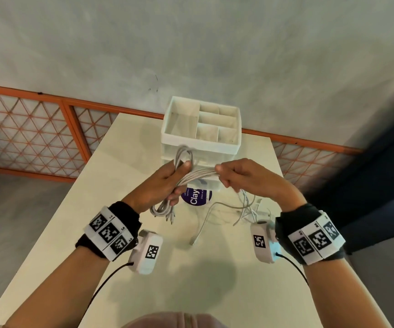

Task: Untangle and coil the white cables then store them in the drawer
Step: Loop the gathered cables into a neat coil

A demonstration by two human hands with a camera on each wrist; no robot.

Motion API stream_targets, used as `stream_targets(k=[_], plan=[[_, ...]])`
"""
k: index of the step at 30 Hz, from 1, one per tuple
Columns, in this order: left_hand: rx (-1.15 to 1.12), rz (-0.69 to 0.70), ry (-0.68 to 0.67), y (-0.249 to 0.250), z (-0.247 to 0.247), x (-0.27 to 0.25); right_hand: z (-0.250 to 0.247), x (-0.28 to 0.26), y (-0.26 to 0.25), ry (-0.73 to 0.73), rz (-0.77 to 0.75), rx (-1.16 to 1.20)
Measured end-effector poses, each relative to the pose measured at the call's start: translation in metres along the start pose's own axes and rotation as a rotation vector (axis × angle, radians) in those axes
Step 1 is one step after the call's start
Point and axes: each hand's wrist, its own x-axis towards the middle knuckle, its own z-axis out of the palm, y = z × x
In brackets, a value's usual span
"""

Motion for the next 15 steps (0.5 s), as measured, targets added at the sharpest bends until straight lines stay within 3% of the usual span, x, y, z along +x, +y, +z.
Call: stream_targets(k=[6,12,15], plan=[[-0.005,-0.158,-0.055,-0.003,0.03,0.002,0.005,0.005,-0.022,0.179,-0.097,0.026],[0.071,-0.129,-0.095,-0.007,0.043,0.001,0.002,0.008,-0.016,0.283,-0.092,0.222],[-0.006,-0.132,-0.071,-0.007,0.044,0.0,0.003,0.009,-0.011,0.311,-0.084,0.219]])
